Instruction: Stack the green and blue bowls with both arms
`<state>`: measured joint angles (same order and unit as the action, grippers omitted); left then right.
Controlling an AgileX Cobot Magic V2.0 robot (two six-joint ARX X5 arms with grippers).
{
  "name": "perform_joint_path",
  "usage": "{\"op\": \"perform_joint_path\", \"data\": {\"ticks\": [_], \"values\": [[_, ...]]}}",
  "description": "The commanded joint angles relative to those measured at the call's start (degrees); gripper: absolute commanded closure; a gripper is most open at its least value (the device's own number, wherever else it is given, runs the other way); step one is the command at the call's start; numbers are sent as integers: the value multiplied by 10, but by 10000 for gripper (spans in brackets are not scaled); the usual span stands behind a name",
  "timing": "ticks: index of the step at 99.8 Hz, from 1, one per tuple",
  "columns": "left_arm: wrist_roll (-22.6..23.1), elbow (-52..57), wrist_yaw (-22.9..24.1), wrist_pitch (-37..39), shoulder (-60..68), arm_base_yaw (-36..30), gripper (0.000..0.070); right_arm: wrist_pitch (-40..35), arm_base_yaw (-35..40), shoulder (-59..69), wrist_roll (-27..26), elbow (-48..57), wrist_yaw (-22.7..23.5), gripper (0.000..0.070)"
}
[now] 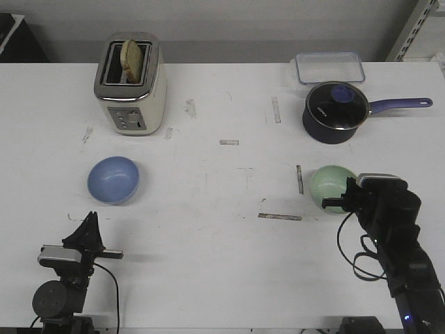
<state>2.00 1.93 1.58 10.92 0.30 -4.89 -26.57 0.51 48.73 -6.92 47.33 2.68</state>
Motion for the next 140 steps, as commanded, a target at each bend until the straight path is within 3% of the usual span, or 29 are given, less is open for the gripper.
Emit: {"op": "perform_joint_path", "data": {"ticks": [1, 20, 30, 47, 55, 71, 117, 124, 140], "values": [[-1, -12, 2, 8, -1, 0, 699, -56, -7, 40, -12, 40, -1, 699], [-1, -12, 2, 8, -1, 0, 699, -152, -49, 128, -23, 116, 12, 699], [-1, -12, 2, 8, -1, 0, 699, -172, -90, 166, -24, 145, 50, 667], [-1, -12, 2, 8, -1, 0, 699, -168, -168, 219, -35, 164, 148, 337], [-1, -12, 2, 8, -1, 0, 699, -170, -201, 239, -38, 164, 173, 272], [-1, -12, 2, 8, -1, 0, 699, -174, -236, 278, -37, 164, 175, 141], [-1, -12, 2, 8, -1, 0, 699, -151, -188, 379, -22, 164, 187, 153], [-1, -12, 2, 8, -1, 0, 699, -148, -178, 395, -22, 164, 186, 198], [-1, -12, 2, 8, -1, 0, 699, -138, -161, 420, -23, 164, 177, 408]]}}
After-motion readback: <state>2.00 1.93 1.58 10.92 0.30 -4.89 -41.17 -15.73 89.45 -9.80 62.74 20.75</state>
